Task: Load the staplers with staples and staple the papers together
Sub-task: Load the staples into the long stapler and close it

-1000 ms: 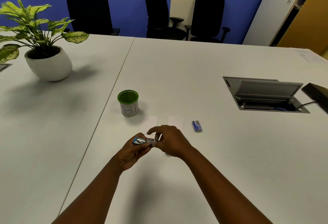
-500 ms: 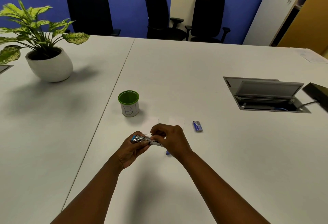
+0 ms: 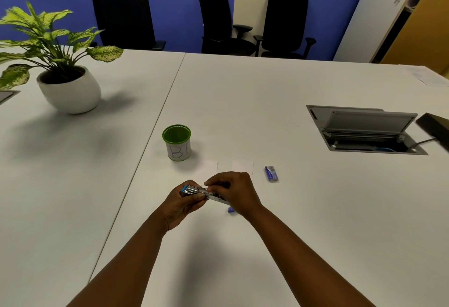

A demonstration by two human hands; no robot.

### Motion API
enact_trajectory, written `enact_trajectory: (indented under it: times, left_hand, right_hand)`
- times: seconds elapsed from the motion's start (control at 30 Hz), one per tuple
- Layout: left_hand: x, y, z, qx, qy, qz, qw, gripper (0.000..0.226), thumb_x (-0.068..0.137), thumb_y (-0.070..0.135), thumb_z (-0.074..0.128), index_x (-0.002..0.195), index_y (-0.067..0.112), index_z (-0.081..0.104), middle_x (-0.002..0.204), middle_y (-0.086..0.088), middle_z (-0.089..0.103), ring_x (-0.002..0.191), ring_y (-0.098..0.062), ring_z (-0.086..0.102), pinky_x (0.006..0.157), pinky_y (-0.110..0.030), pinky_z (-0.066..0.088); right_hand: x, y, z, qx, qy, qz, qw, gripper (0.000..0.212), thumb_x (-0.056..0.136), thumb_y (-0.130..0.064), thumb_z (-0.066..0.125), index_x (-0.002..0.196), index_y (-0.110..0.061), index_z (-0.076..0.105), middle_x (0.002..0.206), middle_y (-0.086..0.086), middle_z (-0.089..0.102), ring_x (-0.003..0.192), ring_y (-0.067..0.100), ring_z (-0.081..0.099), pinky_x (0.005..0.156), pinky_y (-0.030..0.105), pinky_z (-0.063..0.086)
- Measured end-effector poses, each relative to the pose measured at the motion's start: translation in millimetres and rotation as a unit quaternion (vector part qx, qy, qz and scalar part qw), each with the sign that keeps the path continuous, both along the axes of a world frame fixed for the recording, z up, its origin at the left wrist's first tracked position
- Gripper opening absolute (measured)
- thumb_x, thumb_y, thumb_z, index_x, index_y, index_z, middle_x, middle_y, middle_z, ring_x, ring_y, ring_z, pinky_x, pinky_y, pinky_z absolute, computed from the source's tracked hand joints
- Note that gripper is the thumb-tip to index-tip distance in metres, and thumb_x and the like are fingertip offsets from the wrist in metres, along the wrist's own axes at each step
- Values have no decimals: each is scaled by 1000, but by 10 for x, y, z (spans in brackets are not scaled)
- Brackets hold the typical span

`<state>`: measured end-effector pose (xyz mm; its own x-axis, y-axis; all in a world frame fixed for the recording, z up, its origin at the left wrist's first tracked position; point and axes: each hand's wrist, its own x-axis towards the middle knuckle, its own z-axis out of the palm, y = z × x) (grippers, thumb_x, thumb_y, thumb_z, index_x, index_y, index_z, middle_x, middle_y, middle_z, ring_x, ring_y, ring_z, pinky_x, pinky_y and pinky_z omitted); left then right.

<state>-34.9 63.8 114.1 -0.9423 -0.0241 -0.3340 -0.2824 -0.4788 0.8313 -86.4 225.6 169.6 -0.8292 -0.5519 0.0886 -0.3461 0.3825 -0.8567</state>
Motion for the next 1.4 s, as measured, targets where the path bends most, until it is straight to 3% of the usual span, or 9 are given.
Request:
enact_trajectory:
  times: [0.27, 0.43, 0.6, 0.73, 0.9, 1.03, 1.2, 1.33, 1.4]
  left_hand:
    - [-1, 21, 3, -9, 8, 1, 1000, 71, 22, 30, 96, 76, 7, 57, 68, -6, 69, 66, -13, 69, 59, -19, 56]
    - [-11, 5, 88, -19, -5, -19, 1000, 33, 55, 8, 80, 80, 9, 57, 70, -5, 69, 65, -11, 69, 56, -18, 55]
    - [-15, 40, 139, -25, -5, -39, 999, 44, 47, 11, 88, 79, 8, 57, 75, -11, 66, 64, -13, 68, 56, -20, 56]
    - [-39, 95, 133, -28, 12, -53, 998, 68, 29, 31, 95, 80, 8, 57, 70, -6, 68, 65, -14, 68, 59, -21, 57]
    - [-98, 113, 202, -26, 18, -45, 998, 39, 53, 14, 80, 82, 7, 55, 73, -9, 67, 67, -14, 69, 58, -20, 57]
    - [-91, 135, 186, -52, 12, -44, 998, 14, 76, -5, 61, 81, 6, 53, 68, -5, 68, 64, -12, 68, 57, -19, 56]
    - [-68, 122, 170, -50, 0, -27, 998, 20, 86, -12, 47, 82, 6, 54, 66, -3, 70, 63, -12, 69, 56, -18, 56]
    - [-75, 95, 191, -45, 4, -15, 999, 20, 85, -14, 47, 83, 5, 55, 68, -3, 71, 63, -12, 69, 55, -18, 56]
    - [-74, 92, 193, -49, 5, -8, 999, 22, 85, -15, 47, 84, 6, 56, 67, -1, 71, 63, -11, 69, 55, -18, 56]
  right_hand:
    - [-52, 27, 10, -15, -20, -4, 1000, 13, 78, -11, 71, 90, -8, 73, 89, 9, 74, 66, -6, 61, 69, 7, 48]
    - [-56, 78, 32, -71, -120, 10, 990, 18, 80, -8, 68, 96, -16, 72, 93, 5, 72, 76, 4, 66, 74, 13, 53]
    - [-55, 66, 41, -53, -75, 5, 996, 17, 78, -8, 70, 94, -10, 73, 89, 10, 74, 71, 0, 65, 74, 12, 53]
    - [-51, 49, 20, 0, -29, 16, 999, 14, 78, -15, 71, 90, -9, 74, 91, 9, 74, 74, 3, 61, 71, 14, 50]
    - [-89, 82, 26, -10, -4, 11, 1000, 11, 77, -14, 71, 87, -12, 75, 94, 4, 71, 82, 3, 60, 70, 6, 44]
    - [-107, 93, 55, 34, 13, 35, 999, 14, 81, -14, 67, 92, -9, 74, 97, 7, 70, 86, 7, 60, 75, 13, 47]
    - [-81, 109, 52, 66, 53, 61, 995, 22, 88, -13, 58, 107, -11, 69, 106, 6, 69, 88, 4, 57, 70, -1, 40]
    - [-93, 106, 80, -54, -111, -63, 990, 24, 89, -14, 59, 111, -12, 67, 101, 7, 71, 76, 7, 65, 80, 24, 56]
    - [-100, 108, 119, -3, -198, -53, 979, 23, 86, -23, 64, 106, -14, 69, 89, -1, 70, 74, 4, 62, 74, 24, 55]
